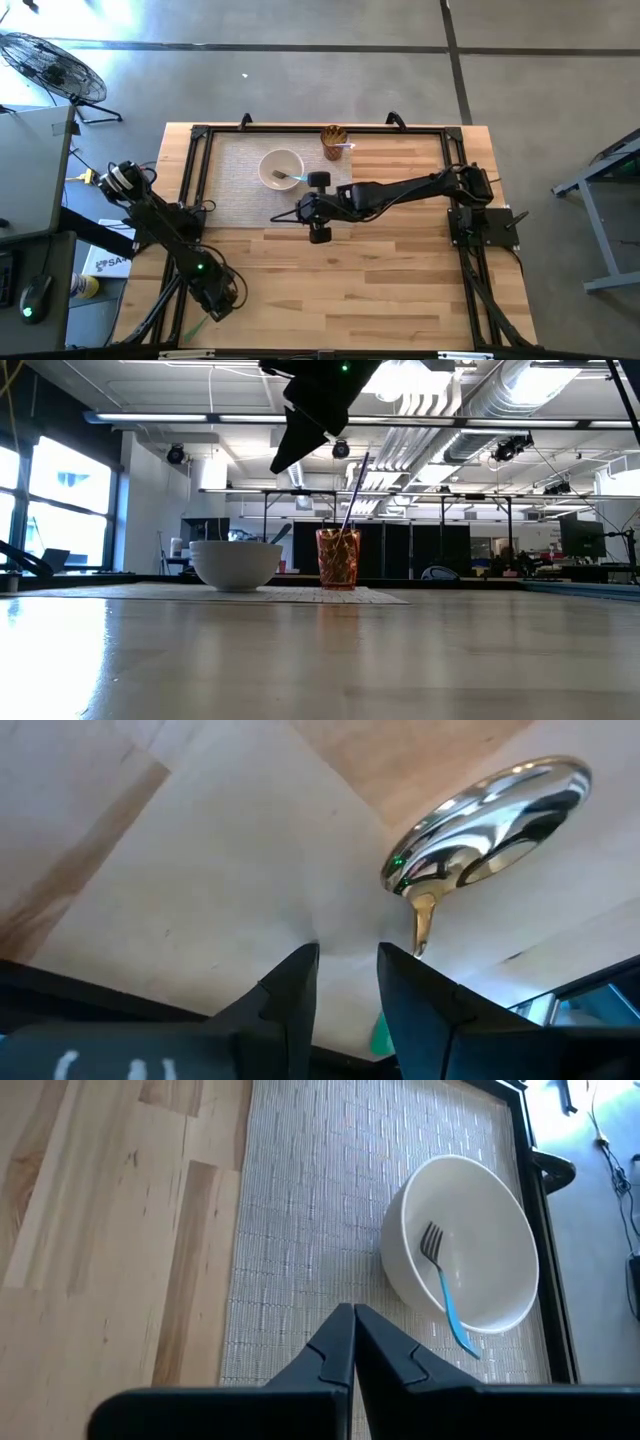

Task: Pick & Place Utensil
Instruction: Put the green spoon into the white bowl

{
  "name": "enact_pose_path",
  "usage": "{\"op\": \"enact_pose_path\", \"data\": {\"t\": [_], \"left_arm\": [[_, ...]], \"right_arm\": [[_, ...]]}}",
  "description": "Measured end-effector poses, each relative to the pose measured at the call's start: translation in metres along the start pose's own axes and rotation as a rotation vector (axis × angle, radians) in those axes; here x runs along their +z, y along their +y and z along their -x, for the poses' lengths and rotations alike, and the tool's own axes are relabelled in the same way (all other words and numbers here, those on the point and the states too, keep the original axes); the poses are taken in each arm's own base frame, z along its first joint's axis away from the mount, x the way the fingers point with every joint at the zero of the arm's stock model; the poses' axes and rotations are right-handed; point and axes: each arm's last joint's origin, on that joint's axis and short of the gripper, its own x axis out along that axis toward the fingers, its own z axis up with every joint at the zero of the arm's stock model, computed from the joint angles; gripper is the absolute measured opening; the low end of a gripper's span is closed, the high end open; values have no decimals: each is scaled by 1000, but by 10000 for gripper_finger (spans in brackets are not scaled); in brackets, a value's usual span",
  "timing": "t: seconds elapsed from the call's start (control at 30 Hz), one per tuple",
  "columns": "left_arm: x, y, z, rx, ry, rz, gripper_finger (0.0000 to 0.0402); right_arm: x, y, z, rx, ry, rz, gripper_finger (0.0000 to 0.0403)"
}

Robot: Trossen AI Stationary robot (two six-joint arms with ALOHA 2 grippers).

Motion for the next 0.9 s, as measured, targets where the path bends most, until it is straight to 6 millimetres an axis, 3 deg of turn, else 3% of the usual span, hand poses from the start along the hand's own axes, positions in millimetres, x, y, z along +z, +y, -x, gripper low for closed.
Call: {"op": "enact_pose_path", "data": {"t": [0.43,0.73,0.9], "left_arm": [[25,-7,15,-36,-79,-100,108],[18,-27,29,-96,-64,-107,108],[14,-29,30,-96,-42,-102,108]], "right_arm": [[0,0,0,0,1,-8,4],[0,0,0,0,1,-11,4],[0,0,0,0,1,-10,1]]}}
